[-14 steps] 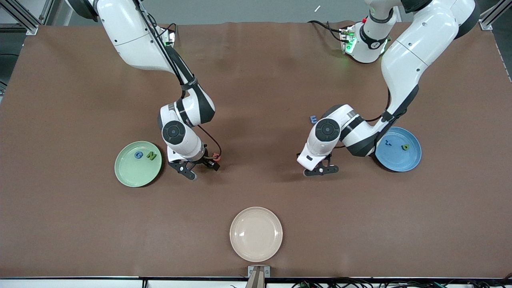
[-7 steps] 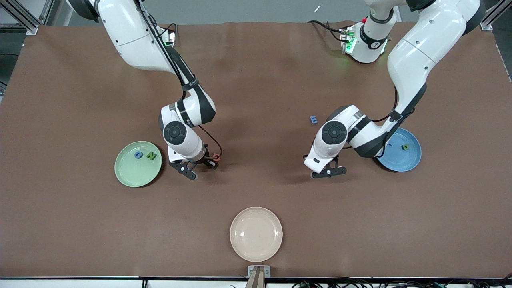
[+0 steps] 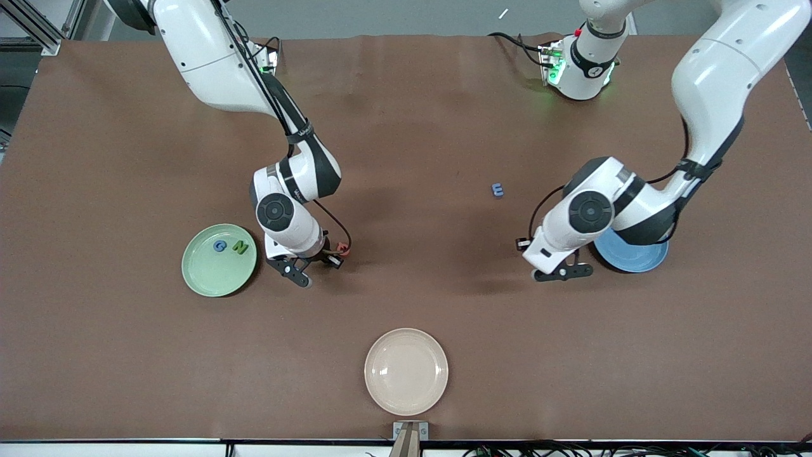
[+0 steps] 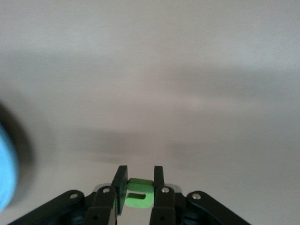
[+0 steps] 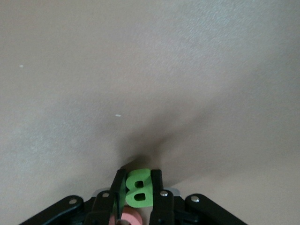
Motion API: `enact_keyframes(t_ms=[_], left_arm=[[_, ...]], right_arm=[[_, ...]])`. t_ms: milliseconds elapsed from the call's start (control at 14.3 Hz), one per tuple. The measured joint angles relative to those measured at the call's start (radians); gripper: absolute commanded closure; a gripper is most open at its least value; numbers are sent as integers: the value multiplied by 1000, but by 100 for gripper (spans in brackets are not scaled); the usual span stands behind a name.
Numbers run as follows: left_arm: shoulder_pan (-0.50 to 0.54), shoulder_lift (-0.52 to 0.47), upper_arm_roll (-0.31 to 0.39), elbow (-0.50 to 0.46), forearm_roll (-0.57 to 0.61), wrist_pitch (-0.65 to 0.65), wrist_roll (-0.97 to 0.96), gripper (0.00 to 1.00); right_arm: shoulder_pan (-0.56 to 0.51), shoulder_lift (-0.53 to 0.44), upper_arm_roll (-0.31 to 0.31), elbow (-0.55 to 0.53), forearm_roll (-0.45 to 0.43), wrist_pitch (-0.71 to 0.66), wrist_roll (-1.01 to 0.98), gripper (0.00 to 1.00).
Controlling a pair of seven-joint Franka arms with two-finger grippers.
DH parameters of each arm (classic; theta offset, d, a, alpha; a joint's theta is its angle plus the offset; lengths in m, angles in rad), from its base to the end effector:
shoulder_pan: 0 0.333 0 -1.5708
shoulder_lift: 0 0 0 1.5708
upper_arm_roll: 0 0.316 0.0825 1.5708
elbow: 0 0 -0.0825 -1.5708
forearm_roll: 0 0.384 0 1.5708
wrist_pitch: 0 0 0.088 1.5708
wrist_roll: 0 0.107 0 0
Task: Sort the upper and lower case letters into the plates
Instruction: 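Place the b in the blue plate while the right gripper places B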
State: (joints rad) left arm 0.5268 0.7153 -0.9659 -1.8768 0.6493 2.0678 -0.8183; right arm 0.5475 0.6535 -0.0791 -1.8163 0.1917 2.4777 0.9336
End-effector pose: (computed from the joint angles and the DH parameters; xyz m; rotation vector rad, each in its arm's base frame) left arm 0.5795 -0.1974 0.2500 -3.0878 -0.1219 0.2076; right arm 0.5791 0.2958 0.1794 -2.9418 0.9086 0.0558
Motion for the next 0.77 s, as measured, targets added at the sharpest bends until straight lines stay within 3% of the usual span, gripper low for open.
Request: enact_keyframes(t_ms=[420, 771], left_arm=[[265, -67, -66, -172, 116, 22, 148, 99], [477, -63, -67, -266, 243, 157, 302, 99]], right_arm=[[-123, -50, -35, 19, -1, -215, -137, 100], [-286, -125, -41, 15, -31, -311, -347, 99]])
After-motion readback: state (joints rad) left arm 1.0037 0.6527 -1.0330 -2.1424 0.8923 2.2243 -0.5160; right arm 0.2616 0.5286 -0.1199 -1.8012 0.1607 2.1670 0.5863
